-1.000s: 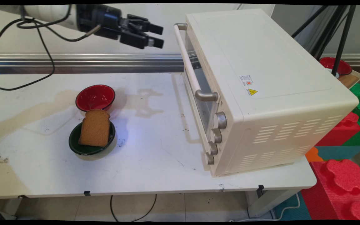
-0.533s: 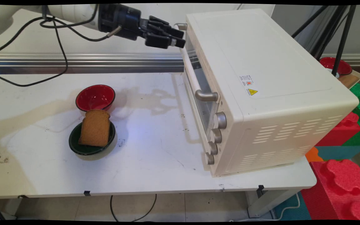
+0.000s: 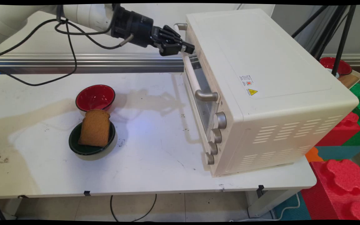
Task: Open the oven
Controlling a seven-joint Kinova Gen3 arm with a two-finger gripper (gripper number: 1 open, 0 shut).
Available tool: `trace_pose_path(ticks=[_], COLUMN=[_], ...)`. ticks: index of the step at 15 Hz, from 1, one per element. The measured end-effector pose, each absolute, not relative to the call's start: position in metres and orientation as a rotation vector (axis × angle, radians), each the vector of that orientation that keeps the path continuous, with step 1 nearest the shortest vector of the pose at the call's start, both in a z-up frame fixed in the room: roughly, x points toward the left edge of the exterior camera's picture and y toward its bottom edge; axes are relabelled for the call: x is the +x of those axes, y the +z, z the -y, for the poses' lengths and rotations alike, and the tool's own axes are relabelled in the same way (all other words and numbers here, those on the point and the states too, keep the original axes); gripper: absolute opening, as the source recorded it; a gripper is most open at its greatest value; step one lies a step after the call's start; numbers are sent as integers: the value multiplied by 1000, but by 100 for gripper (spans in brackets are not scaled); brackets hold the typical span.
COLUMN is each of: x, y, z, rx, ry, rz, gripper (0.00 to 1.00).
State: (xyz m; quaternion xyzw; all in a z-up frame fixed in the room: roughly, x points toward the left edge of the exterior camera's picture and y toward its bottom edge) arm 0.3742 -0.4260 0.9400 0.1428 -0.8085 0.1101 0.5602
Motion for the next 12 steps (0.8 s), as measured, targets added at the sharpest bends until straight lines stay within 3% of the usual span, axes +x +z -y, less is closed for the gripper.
trace_pose_path(ticks=[12], x=[368], y=[926], z=[433], rx=[283], ry=[289], rz=[1995], gripper=[0])
